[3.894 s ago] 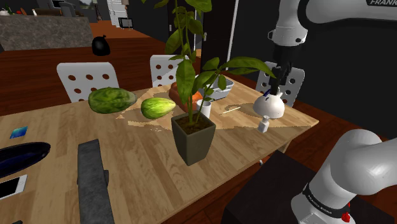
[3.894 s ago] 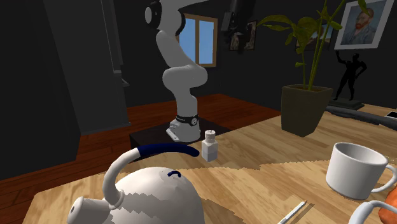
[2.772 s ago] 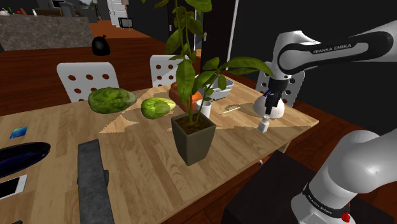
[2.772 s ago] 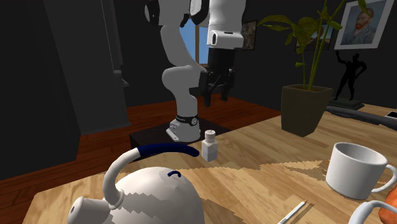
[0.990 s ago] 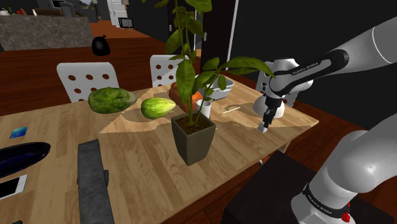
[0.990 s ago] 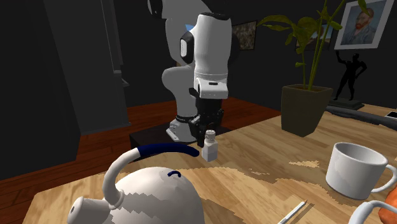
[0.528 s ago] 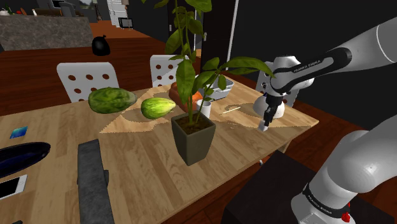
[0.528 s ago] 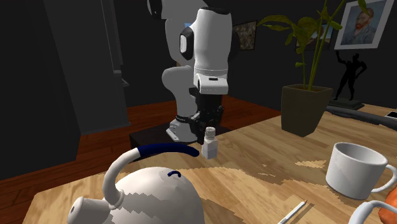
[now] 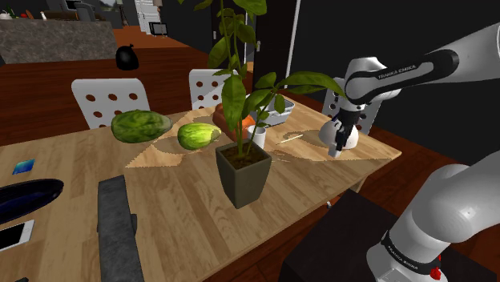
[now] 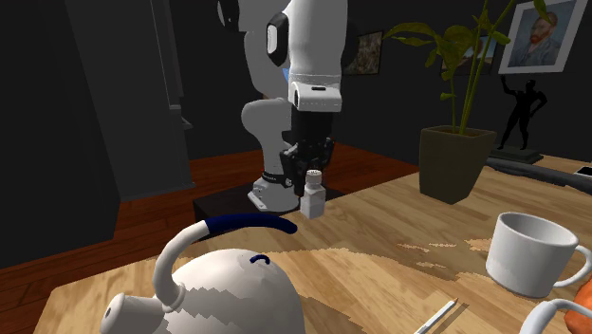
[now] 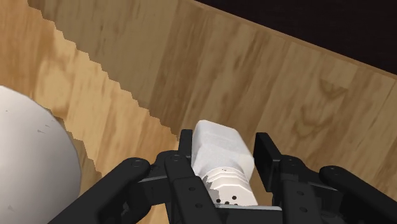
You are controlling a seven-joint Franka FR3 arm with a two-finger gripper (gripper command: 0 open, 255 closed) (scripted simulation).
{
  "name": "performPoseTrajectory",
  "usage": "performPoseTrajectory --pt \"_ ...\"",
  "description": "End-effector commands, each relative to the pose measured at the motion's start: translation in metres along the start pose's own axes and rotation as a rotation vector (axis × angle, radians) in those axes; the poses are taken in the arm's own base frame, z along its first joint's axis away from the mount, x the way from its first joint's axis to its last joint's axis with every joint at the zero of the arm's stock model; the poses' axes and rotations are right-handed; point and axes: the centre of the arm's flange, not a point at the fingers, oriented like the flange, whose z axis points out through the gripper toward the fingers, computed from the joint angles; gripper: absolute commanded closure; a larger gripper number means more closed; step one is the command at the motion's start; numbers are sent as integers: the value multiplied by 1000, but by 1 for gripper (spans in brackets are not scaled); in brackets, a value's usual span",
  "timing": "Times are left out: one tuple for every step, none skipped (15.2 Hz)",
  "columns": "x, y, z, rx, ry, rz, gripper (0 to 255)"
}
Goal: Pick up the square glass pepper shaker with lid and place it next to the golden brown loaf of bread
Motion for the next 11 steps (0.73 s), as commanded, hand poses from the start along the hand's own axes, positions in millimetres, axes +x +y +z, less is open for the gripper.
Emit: performPoseTrajectory --pt "0 -1 -10 0 -1 0 255" --pt "-1 -1 -15 0 -1 0 255" --pt "-1 -1 -20 0 -1 0 255" --pt "-2 -1 -26 0 -1 0 255" --pt "-2 -2 -31 0 -1 0 255" --pt "-3 -2 -36 0 -1 0 255" --pt "-3 -2 -41 0 -1 0 255" --pt "-3 -2 -47 0 -1 0 255" --pt "-4 -2 -52 0 -1 0 255" --pt "-4 -2 -57 0 -1 0 255" --pt "-5 -3 -62 0 -1 0 255"
